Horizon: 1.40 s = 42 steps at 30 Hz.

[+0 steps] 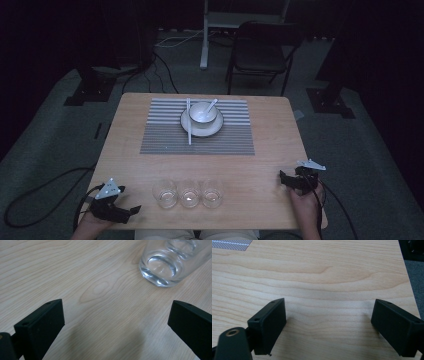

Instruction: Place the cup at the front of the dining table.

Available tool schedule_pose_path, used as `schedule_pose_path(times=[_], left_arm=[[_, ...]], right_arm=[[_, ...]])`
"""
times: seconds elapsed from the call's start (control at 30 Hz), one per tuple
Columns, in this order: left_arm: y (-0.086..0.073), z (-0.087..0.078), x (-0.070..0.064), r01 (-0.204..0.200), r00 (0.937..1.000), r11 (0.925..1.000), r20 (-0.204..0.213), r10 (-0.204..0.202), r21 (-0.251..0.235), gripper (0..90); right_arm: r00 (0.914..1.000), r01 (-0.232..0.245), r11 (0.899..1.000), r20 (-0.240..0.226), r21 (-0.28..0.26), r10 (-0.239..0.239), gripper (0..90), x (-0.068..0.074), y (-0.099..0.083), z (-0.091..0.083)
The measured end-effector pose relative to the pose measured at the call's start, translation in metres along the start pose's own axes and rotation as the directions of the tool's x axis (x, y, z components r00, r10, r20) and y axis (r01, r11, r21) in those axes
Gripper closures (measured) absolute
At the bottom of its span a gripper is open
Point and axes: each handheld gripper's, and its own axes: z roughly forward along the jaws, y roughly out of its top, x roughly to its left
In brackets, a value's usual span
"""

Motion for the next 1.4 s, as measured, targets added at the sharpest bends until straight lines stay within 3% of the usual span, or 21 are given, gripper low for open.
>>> schedule_pose_path(times=[0.17, 0.67, 1.4], left_arm=[[0.007, 0.005, -0.009, -0.018, 0.9989, 0.9998, 0.044, 0.018, -0.002, 0.8], [0.029, 0.022, -0.030, -0.094, 0.9911, 0.9954, 0.093, 0.095, -0.016, 0.9], [0.049, 0.043, -0.044, -0.121, 0.9812, 0.9914, 0.145, 0.127, -0.048, 0.8]], right_arm=[[1.0000, 0.000, 1.000, 0.000, 0.000, 0.000, 12.0, 0.000, 0.000, 0.000], [1.0000, 0.001, 1.000, 0.000, 0.000, -0.001, 12.0, 0.000, 0.000, 0.000], [1.0000, 0.001, 1.000, 0.000, 0.000, -0.001, 12.0, 0.000, 0.000, 0.000]])
